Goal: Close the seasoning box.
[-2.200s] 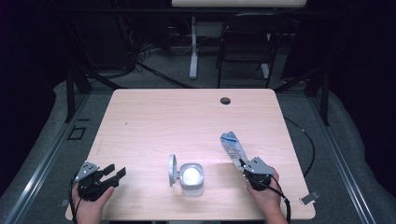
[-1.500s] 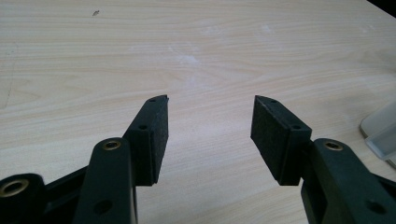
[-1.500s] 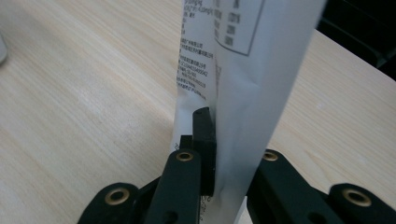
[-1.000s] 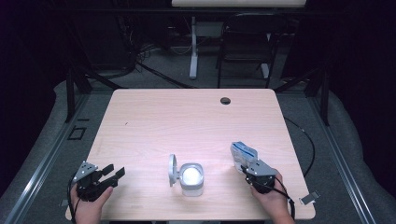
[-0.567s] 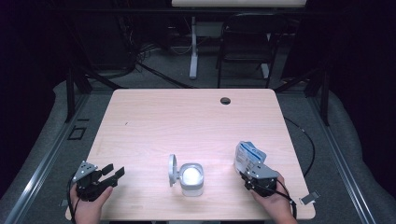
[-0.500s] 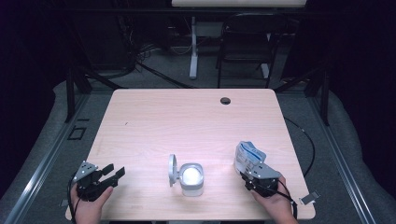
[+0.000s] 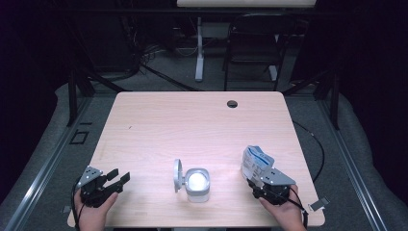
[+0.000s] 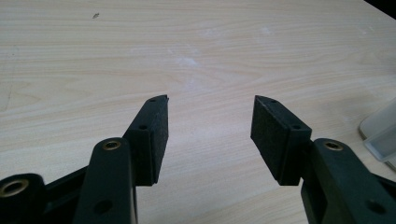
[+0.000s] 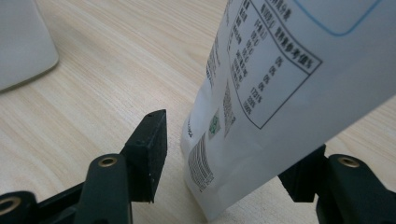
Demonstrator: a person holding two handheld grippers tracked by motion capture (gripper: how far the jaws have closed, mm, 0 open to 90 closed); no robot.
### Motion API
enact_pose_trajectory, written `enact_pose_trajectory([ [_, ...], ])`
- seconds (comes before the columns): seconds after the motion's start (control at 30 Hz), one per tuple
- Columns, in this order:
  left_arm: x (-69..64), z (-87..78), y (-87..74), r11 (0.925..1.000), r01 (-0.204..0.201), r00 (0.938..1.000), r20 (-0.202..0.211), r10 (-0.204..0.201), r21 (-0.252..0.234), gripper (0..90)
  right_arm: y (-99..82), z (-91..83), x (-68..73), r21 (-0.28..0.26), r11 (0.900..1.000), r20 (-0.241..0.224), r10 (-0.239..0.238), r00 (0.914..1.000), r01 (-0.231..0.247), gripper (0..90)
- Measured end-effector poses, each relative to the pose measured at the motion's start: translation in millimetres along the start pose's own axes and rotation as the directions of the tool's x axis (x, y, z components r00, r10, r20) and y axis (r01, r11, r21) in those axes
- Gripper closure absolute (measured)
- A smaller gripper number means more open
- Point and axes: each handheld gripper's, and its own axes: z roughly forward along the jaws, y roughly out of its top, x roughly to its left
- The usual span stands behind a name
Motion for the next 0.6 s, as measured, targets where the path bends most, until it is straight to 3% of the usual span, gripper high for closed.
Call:
enact_pose_trajectory([
  [0.27,-3.4,2.3,2.7,0.9999,-0.013,0.9998,0.013,0.013,0.006,47.5,-1.7,-0.8,1.6,-0.003,1.0000,0.008,0.006,1.0000,-0.006,40.8],
  [0.6,-17.0,4.5,10.3,0.9990,-0.044,0.9979,0.048,0.045,-0.010,49.5,-3.7,-2.9,-0.9,-0.001,1.0000,0.014,0.007,0.9999,-0.007,40.8],
])
